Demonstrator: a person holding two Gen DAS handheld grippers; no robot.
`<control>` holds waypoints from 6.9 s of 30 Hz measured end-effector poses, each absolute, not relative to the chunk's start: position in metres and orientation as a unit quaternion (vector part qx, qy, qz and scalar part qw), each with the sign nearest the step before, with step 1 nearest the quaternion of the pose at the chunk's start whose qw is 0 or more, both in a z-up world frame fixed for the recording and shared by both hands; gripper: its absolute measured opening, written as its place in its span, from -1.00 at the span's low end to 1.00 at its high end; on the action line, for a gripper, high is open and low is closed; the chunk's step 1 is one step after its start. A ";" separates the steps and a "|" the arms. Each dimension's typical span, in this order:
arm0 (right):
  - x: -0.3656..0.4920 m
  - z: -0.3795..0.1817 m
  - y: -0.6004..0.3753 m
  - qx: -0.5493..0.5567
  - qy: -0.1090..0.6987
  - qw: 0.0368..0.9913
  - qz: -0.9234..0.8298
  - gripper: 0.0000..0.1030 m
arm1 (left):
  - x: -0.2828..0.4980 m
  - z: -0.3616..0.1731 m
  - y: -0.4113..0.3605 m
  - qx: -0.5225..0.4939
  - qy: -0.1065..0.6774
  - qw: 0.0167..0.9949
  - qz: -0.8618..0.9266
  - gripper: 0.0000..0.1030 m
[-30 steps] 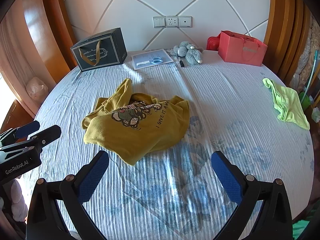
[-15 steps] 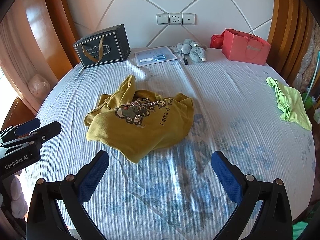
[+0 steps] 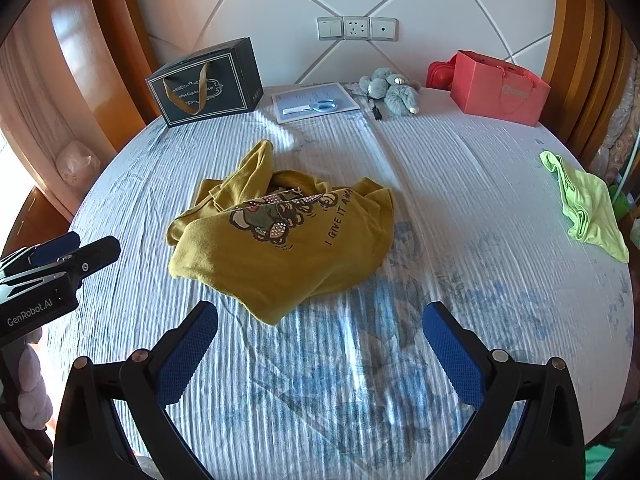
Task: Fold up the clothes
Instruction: 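Move both grippers toward the crumpled mustard-yellow T-shirt, then grasp the T-shirt hem with the left gripper while the right gripper grasps another edge, then lift the T-shirt with both grippers and shake it out in the air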
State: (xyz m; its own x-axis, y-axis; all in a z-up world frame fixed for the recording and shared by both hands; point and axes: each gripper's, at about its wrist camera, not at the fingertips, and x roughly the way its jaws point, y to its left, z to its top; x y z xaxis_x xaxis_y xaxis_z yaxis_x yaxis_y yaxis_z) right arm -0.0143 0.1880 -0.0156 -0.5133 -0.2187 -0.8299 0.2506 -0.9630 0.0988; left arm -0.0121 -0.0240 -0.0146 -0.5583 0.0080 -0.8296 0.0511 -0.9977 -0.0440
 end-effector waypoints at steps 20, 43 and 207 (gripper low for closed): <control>-0.042 -0.070 0.129 0.521 0.061 0.210 -0.825 0.98 | -0.063 -0.053 -0.066 0.497 0.041 0.018 -0.867 0.55; -0.122 -0.089 0.265 0.529 -0.073 0.059 -0.843 -0.81 | -0.167 -0.146 -0.029 0.539 0.018 -0.082 -0.838 0.34; -0.104 -0.072 0.355 0.445 -0.002 0.027 -0.895 -0.93 | -0.177 -0.159 0.037 0.591 0.054 -0.185 -0.783 -0.82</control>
State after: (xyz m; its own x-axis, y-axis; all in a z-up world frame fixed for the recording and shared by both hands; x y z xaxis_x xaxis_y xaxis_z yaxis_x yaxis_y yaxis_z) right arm -0.1045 0.3554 -0.0717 -0.6027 -0.0505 -0.7964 0.0471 -0.9985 0.0277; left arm -0.1773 0.0365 -0.1593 -0.2331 0.3538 -0.9058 -0.2264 -0.9256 -0.3033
